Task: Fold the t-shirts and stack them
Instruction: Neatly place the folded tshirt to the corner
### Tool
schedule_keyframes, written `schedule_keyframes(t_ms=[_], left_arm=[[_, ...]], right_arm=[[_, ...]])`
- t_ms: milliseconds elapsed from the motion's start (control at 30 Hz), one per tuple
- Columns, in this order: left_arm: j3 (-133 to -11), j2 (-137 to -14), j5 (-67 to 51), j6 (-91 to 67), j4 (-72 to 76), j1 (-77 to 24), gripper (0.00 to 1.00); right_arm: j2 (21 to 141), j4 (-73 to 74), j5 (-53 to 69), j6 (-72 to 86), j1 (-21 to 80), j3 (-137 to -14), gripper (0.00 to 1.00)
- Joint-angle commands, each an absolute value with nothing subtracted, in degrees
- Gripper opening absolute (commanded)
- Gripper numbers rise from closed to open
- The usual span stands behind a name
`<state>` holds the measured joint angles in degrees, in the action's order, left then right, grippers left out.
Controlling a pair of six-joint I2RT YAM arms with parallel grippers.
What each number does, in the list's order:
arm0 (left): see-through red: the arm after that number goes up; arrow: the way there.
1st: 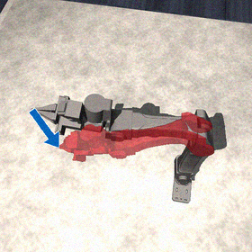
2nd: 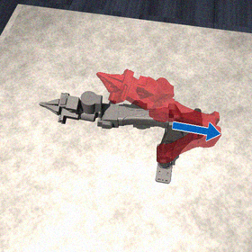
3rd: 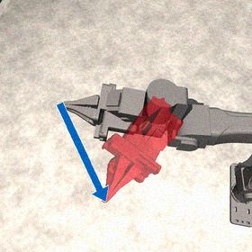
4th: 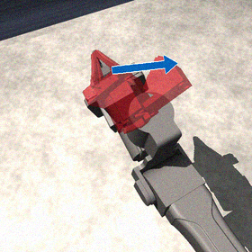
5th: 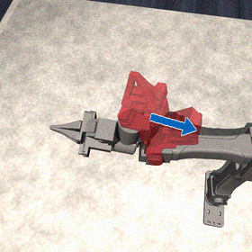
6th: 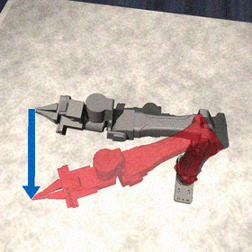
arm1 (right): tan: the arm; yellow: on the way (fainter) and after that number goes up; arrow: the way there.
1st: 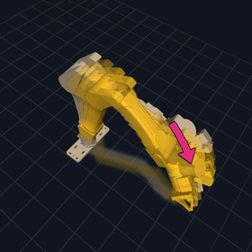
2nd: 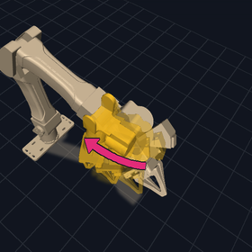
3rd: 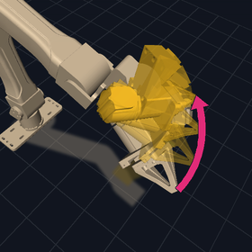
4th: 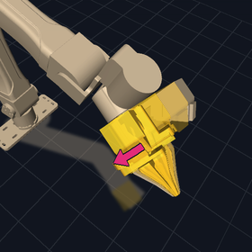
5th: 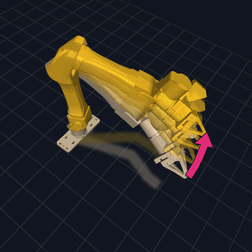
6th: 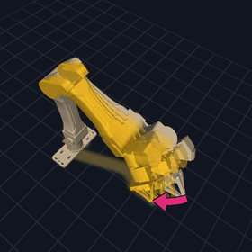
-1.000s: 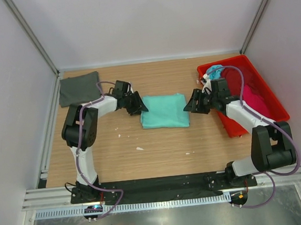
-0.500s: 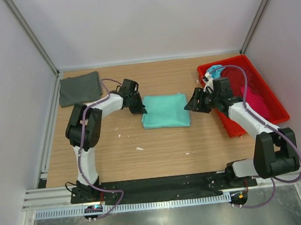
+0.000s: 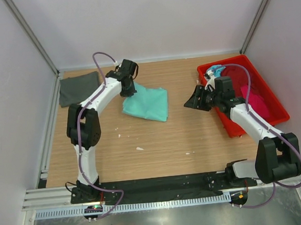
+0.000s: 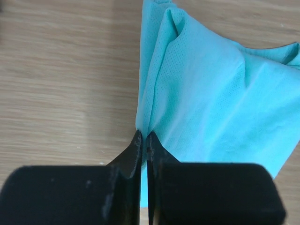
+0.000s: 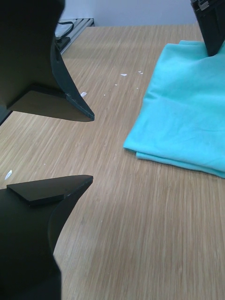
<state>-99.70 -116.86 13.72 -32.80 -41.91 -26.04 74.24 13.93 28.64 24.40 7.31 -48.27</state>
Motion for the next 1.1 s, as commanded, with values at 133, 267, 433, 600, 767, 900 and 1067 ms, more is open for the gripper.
schedule_keyframes(t_ms=[133, 267, 433, 600, 767, 900, 1067], left_arm=[[-112.4, -121.6, 24.2, -23.6, -49.9, -20.0, 0.0], [-116.5, -124.1, 26.1, -21.9, -50.4, -16.9, 0.0], [-124.4, -128.2, 26.7, -21.0, -51.9, -11.9, 0.0], [-130.4, -131.0, 26.8, -19.2, -52.6, -8.0, 0.0], [-130.6, -130.0, 27.5, -15.4, -50.4, -6.2, 0.0], [-130.9, -128.7, 28.3, -13.0, -49.0, -5.1, 0.0], [-131.0, -127.1, 29.2, -11.1, -45.3, -4.6, 0.0]], right_arm=[[73.6, 8.4, 30.1, 26.8, 7.2, -49.6, 0.55], [75.3, 6.9, 30.6, 27.3, 7.3, -50.4, 0.55], [77.9, 5.1, 30.5, 27.4, 7.3, -51.8, 0.55], [81.1, 3.9, 30.8, 27.3, 7.3, -52.7, 0.55], [83.1, 3.0, 30.6, 27.2, 7.3, -53.4, 0.54], [84.5, 2.1, 30.8, 27.6, 7.3, -53.9, 0.54], [85.3, 1.3, 30.8, 27.8, 7.3, -54.1, 0.54]])
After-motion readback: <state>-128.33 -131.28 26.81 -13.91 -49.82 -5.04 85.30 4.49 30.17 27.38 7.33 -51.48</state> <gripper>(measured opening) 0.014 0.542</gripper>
